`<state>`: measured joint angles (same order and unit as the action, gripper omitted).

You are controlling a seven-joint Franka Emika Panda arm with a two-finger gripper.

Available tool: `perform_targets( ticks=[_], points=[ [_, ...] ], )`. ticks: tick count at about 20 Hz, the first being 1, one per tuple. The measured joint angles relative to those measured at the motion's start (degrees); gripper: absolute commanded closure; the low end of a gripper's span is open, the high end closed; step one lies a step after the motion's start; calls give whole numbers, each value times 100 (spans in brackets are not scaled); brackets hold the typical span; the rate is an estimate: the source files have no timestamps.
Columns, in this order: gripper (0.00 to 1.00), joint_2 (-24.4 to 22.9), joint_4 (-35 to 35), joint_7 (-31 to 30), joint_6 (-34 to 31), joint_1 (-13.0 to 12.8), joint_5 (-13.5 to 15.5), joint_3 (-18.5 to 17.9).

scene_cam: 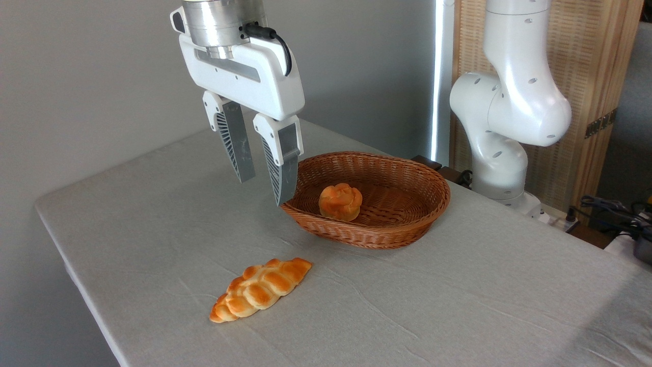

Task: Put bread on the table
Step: 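Move the open gripper over the basket and lower onto the round roll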

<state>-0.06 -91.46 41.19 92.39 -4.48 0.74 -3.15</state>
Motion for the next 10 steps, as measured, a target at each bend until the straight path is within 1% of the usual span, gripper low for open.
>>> perform_targets(
  ticks=[10],
  points=[
    [0, -50, 0, 3, 0, 6, 0, -32]
  ],
)
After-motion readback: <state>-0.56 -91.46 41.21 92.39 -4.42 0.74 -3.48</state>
